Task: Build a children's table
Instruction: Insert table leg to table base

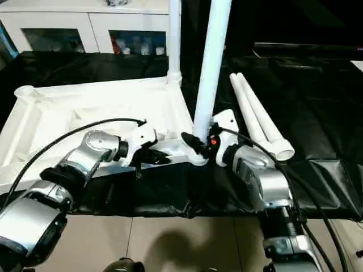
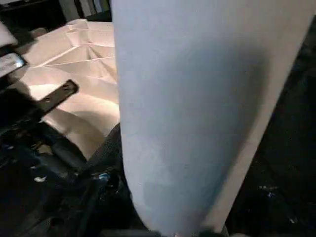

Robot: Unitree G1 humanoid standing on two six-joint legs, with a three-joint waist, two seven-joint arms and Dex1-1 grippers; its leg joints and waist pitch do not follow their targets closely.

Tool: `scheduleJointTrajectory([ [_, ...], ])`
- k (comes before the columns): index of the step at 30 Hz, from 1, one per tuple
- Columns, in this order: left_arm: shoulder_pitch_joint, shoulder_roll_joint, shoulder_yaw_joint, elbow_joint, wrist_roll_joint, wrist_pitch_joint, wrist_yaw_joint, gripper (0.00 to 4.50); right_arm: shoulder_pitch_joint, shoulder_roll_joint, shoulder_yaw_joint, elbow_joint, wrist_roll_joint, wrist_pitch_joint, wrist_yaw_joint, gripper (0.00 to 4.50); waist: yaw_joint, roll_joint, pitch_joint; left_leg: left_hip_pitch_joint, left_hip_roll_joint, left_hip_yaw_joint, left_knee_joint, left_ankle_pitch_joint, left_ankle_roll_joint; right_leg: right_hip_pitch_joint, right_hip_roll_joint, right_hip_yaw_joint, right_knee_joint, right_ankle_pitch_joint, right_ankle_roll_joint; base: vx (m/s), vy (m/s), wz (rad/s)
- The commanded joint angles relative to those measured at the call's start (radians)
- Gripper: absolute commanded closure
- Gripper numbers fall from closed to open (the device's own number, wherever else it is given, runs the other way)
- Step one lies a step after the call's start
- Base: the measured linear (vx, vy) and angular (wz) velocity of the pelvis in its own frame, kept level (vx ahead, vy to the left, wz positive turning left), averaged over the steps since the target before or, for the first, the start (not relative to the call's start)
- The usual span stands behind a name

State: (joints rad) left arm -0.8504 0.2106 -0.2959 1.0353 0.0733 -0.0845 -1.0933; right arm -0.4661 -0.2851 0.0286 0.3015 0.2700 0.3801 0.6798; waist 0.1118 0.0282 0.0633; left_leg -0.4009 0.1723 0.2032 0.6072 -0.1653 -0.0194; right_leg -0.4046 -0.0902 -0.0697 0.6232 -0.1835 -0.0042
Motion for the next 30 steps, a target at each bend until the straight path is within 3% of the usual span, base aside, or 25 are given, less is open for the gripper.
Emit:
scheduleJointTrajectory([
  [1,0.021,-0.014,0.019,-0.019,-0.019,-0.011,0.005,4.5,-0.009,-0.005,-0.008,0.015,-0.005,-0.013,-0.007,2.57,0.0,-0.004,-0.082,0.032,0.062,-0.034,-0.072,-0.22,0.018,0.051,-0.076,0.047,-0.074,-0.128,-0.263,0.0,0.0,0.0],
  [3,0.026,-0.012,0.019,-0.025,-0.019,-0.017,-0.001,4.5,-0.017,-0.005,-0.013,0.031,-0.004,-0.02,-0.009,2.57,-0.001,-0.004,-0.083,0.031,0.062,-0.033,-0.071,-0.213,0.022,0.051,-0.076,0.047,-0.072,-0.109,-0.266,0.0,0.0,0.0],
  [4,0.029,-0.011,0.022,-0.028,-0.024,-0.011,-0.009,4.06,-0.025,-0.004,-0.017,0.048,-0.004,-0.028,-0.01,2.57,-0.001,-0.002,-0.083,0.03,0.06,-0.033,-0.07,-0.217,0.021,0.051,-0.077,0.047,-0.073,-0.116,-0.266,0.0,0.0,0.0],
  [5,0.029,-0.011,0.022,-0.028,-0.024,-0.011,-0.009,3.95,-0.025,-0.004,-0.017,0.048,-0.004,-0.028,-0.01,2.57,-0.001,-0.003,-0.083,0.031,0.061,-0.033,-0.071,-0.217,0.022,0.051,-0.077,0.047,-0.074,-0.119,-0.265,0.0,0.0,0.0],
  [11,0.038,0.005,0.034,-0.03,-0.022,-0.005,0.003,3.61,-0.05,0.002,-0.022,0.101,-0.006,-0.044,-0.003,2.57,0.0,-0.001,-0.083,0.031,0.062,-0.033,-0.071,-0.222,0.022,0.05,-0.075,0.046,-0.072,-0.12,-0.266,0.0,0.0,0.0],
  [12,0.04,0.009,0.035,-0.031,-0.023,-0.003,-0.004,4.02,-0.053,0.003,-0.02,0.109,-0.008,-0.046,0.001,2.57,0.0,-0.001,-0.083,0.032,0.063,-0.033,-0.072,-0.226,0.021,0.049,-0.075,0.046,-0.073,-0.122,-0.264,0.0,0.0,0.0],
  [15,0.043,0.016,0.037,-0.029,-0.022,0.003,-0.01,4.03,-0.059,0.004,-0.016,0.141,-0.013,-0.058,0.01,2.57,0.0,-0.002,-0.082,0.031,0.062,-0.032,-0.071,-0.227,0.022,0.049,-0.077,0.046,-0.075,-0.137,-0.264,0.0,0.0,0.0],
  [18,0.043,0.018,0.036,-0.026,-0.014,0.006,-0.007,4.48,-0.063,0.003,-0.013,0.157,-0.015,-0.061,0.017,2.57,-0.002,-0.004,-0.082,0.032,0.063,-0.032,-0.073,-0.232,0.018,0.049,-0.076,0.046,-0.075,-0.139,-0.264,0.0,0.0,0.0],
  [30,0.046,0.022,0.004,-0.034,0.016,0.01,-0.031,4.5,-0.083,0.003,-0.014,0.251,-0.021,-0.087,0.049,2.57,-0.002,-0.004,-0.082,0.031,0.063,-0.031,-0.072,-0.224,0.025,0.049,-0.078,0.047,-0.075,-0.14,-0.267,0.0,0.0,0.0],
])
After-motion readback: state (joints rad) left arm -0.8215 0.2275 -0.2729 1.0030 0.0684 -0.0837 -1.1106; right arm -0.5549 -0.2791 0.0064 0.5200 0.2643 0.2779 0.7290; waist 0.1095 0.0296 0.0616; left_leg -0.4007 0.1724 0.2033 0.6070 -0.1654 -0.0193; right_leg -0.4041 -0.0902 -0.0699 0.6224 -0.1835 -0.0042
